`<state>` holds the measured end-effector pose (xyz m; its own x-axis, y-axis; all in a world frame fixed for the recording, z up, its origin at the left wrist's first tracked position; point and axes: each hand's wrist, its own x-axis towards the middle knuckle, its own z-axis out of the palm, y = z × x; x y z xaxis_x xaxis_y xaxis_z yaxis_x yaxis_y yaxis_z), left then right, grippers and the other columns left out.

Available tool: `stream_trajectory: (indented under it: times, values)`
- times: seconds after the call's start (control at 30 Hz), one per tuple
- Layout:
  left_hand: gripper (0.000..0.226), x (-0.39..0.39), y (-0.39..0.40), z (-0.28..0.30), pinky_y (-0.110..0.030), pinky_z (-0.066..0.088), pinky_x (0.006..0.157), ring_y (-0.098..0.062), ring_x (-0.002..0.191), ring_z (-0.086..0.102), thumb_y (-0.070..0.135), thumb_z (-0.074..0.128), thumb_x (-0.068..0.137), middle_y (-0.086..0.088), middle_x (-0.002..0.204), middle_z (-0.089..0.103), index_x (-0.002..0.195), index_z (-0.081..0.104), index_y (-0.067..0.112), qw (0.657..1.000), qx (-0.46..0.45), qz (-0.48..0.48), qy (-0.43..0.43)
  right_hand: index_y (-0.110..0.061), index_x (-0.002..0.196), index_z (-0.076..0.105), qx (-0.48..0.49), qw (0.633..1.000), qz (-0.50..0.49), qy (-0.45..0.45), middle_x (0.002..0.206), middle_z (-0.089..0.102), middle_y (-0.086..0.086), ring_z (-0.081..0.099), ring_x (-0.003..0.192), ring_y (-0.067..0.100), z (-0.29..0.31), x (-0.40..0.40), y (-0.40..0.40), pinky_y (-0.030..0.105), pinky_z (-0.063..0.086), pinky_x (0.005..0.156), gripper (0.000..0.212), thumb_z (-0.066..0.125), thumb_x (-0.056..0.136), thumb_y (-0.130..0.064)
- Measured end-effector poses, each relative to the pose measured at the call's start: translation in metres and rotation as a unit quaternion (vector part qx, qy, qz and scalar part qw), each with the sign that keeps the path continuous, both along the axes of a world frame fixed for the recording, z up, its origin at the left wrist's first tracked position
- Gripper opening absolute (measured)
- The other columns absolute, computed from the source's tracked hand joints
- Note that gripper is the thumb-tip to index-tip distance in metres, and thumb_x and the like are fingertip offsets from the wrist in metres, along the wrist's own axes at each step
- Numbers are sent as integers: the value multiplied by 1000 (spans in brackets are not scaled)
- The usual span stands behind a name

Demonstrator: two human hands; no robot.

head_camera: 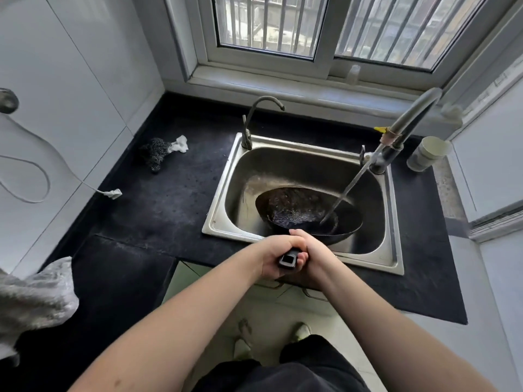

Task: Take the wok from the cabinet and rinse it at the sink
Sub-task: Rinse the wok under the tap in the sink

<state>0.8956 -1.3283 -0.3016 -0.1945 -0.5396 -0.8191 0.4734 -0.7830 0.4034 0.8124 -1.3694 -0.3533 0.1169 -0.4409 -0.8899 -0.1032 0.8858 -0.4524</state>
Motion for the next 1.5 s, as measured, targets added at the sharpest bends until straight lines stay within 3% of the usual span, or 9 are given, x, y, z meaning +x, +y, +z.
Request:
stream_trajectory:
  times: [0.13, 0.33, 0.5, 0.63, 0.73, 0.87, 1.07, 1.3, 1.5]
  values:
    - [15, -8, -15, 10, -16, 42, 35, -8, 37, 49, -1, 47, 88, -6, 52, 51, 74, 51, 4, 995, -20, -26, -90, -8, 42, 52, 57, 989, 19, -134, 33, 39, 4, 37, 21, 13, 12, -11, -14, 9, 29, 31, 59, 44, 90, -40]
    - [14, -18, -16, 4, -24, 46, 40, -21, 41, 51, 1, 46, 86, -9, 41, 52, 73, 52, 2, 955, -30, -121, -271, -15, 62, 44, 76, 974, 97, -189, 38, 38, 2, 36, 24, 18, 12, -13, -14, 13, 29, 33, 33, 45, 85, -39]
    - [6, -17, -1, 10, -33, 54, 45, -28, 44, 58, 2, 46, 81, -16, 53, 60, 79, 51, 4, 909, -62, -176, -374, -11, 50, 50, 86, 945, 171, -264, 36, 42, 9, 42, 27, 24, 11, -18, -14, 20, 35, 38, 49, 32, 89, -36]
    - [9, -14, 16, 9, -32, 55, 46, -28, 47, 63, 7, 46, 79, -15, 57, 65, 78, 54, 2, 858, -90, -232, -450, -8, 73, 45, 57, 936, 200, -286, 49, 49, 12, 50, 37, 26, 6, -13, -10, 24, 43, 41, 27, 34, 89, -28]
    - [4, -13, 27, 0, -33, 53, 43, -25, 41, 61, 10, 48, 79, -11, 54, 64, 79, 50, 5, 852, -109, -205, -470, -6, 76, 47, 40, 939, 208, -270, 56, 51, 13, 53, 41, 25, 3, -13, -11, 24, 44, 43, 20, 39, 89, -20]
    - [17, -16, 32, -15, -32, 50, 40, -24, 37, 59, 15, 51, 82, -10, 50, 63, 92, 49, 2, 859, -130, -160, -468, 4, 97, 54, 37, 932, 230, -277, 64, 59, 19, 59, 47, 30, 3, -17, -12, 30, 49, 45, 28, 43, 92, -21]
    - [10, -22, 31, -18, -29, 49, 40, -23, 36, 55, 0, 47, 88, -12, 53, 59, 81, 47, 8, 902, -183, -82, -381, 5, 108, 63, -5, 940, 252, -230, 60, 60, 20, 55, 34, 31, 6, -18, -12, 35, 50, 39, 40, 47, 95, -29]
    - [19, -30, 40, -22, -22, 43, 35, -16, 34, 49, -8, 37, 92, -8, 51, 52, 83, 47, 5, 961, -168, 9, -221, 5, 97, 65, -98, 966, 211, -110, 54, 62, 8, 47, 25, 22, 8, -21, 3, 18, 34, 28, 34, 52, 95, -26]
    - [12, -34, 45, -28, -19, 40, 34, -12, 31, 46, 3, 48, 89, -6, 49, 51, 78, 48, 4, 982, -160, 44, -91, -3, 81, 62, -125, 979, 153, -41, 46, 58, 4, 38, 21, 18, 8, -27, 15, 15, 28, 28, 25, 57, 92, -25]
